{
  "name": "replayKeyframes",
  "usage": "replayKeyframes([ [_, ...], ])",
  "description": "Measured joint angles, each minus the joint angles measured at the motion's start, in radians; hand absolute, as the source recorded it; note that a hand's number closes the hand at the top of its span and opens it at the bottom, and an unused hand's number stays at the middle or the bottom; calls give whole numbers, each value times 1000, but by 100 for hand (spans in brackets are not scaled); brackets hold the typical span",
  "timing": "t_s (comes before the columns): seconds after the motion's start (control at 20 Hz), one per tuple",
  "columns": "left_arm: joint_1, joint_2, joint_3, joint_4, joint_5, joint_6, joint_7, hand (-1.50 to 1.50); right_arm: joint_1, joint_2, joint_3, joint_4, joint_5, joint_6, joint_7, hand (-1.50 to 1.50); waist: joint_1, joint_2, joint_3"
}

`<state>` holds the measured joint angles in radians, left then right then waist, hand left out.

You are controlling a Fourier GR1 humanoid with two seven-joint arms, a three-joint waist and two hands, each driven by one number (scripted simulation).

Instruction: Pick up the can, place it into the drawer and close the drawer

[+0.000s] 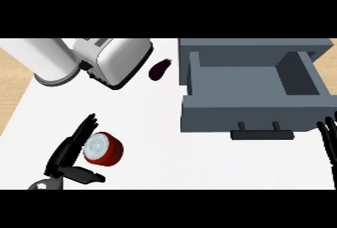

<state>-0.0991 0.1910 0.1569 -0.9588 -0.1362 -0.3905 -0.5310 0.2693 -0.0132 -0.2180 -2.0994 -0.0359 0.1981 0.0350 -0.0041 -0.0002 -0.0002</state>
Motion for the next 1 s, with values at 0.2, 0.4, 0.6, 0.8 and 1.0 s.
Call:
replayKeyframes([
  [0.2, -1, -13, -11, -9, 2, 10, 18, -150, -21, -13, -15, -8, -15, 8, 35, -150, 1, 0, 0],
  [0.4, -58, -21, -12, 52, -3, 27, 11, -150, -11, -10, -24, -15, -21, 17, 34, -150, -1, 0, 0],
  [0.6, -47, -30, -25, 47, -4, 34, 10, -150, -13, -15, -45, 0, -40, 29, 26, -150, 0, 0, 0],
  [0.8, -54, -54, -47, 27, -7, 44, 30, -150, -29, -14, -44, -3, -34, 27, 37, -150, 1, 0, 0],
  [1.0, -70, -64, -62, 55, -20, 55, 6, -150, -32, -9, -43, -14, -40, 26, 50, -150, 1, 0, 0],
])
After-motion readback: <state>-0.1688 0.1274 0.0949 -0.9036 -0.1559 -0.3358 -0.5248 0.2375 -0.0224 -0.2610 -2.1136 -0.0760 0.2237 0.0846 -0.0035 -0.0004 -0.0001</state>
